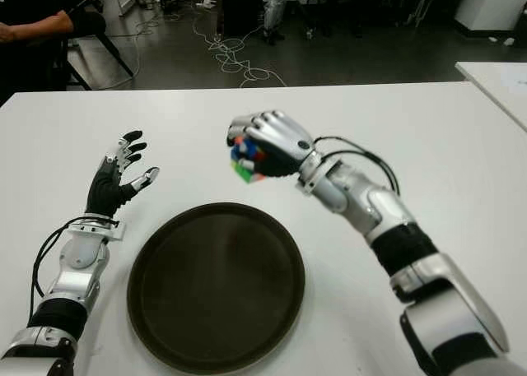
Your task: Pick up the Rubik's Cube and put it in the plate
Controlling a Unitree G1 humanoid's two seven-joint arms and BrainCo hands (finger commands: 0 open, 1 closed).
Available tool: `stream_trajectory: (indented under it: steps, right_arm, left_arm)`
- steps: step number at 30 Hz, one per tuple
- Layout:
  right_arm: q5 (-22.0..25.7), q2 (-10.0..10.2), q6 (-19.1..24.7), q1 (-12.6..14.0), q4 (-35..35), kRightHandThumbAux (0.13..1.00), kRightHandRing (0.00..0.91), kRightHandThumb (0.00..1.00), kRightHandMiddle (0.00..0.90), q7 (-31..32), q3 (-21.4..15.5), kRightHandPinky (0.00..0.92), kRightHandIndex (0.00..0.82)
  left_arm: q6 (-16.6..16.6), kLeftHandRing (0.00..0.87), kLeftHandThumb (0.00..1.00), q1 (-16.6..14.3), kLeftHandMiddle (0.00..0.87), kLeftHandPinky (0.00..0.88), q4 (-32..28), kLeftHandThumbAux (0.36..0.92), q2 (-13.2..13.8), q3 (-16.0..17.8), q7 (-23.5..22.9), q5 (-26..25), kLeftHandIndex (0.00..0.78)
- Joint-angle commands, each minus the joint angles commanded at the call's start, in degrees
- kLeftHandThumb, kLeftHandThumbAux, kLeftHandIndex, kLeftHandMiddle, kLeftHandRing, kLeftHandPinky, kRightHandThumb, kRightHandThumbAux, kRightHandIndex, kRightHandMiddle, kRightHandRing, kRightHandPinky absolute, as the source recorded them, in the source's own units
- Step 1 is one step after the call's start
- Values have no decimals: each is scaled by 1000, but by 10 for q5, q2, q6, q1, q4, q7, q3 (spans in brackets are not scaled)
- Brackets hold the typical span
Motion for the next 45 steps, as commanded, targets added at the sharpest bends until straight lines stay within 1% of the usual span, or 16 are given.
stream_trajectory:
  steps: [3, 7, 10, 15, 21, 26, 30, 34, 42, 43, 45]
  right_arm:
    - [13, 3, -3, 6, -17, 685, 665, 835, 486, 38, 4, 738, 425]
    - [25, 7, -5, 11, -27, 684, 676, 838, 484, 73, 3, 738, 427]
    - [30, 13, -5, 14, -31, 684, 690, 838, 484, 92, 3, 739, 429]
    - [48, 17, -9, 20, -40, 684, 698, 838, 485, 124, 3, 741, 430]
    - [77, 21, -21, 30, -47, 685, 696, 838, 485, 166, 7, 736, 429]
    - [99, 23, -34, 34, -48, 684, 697, 838, 485, 197, 9, 729, 430]
    - [110, 26, -41, 38, -50, 684, 697, 838, 485, 213, 10, 724, 431]
    - [117, 28, -42, 43, -55, 684, 696, 838, 485, 226, 10, 723, 430]
    - [125, 33, -41, 54, -68, 684, 700, 838, 486, 250, 12, 726, 431]
    - [127, 34, -40, 56, -70, 688, 703, 835, 519, 253, 13, 725, 414]
    - [130, 37, -40, 60, -73, 690, 707, 833, 547, 259, 13, 725, 401]
  left_arm:
    - [0, 113, 58, 0, 109, 116, 0, 722, -2, 0, -2, -2, 71]
    - [0, 107, 48, 0, 107, 106, 0, 719, -3, 0, 1, -1, 66]
    - [-5, 112, 45, 0, 112, 115, 4, 721, -3, 0, 5, 2, 67]
    - [-12, 114, 47, -2, 110, 119, 8, 729, -3, 0, 5, 2, 68]
    - [-18, 115, 62, -3, 108, 127, 9, 750, -3, -2, 9, 6, 71]
    - [-20, 116, 66, -4, 108, 130, 12, 753, -1, -3, 13, 9, 69]
    - [-21, 107, 64, -5, 103, 120, 14, 746, -1, -4, 14, 10, 70]
    - [-23, 103, 53, -4, 100, 116, 14, 728, -1, -4, 12, 10, 64]
    - [-19, 99, 42, -3, 105, 101, 11, 734, -2, -3, 4, 3, 59]
    - [-19, 100, 40, -3, 103, 105, 11, 736, -2, -2, 3, 2, 60]
    - [-19, 101, 39, -3, 104, 108, 11, 740, -2, -2, 2, 1, 62]
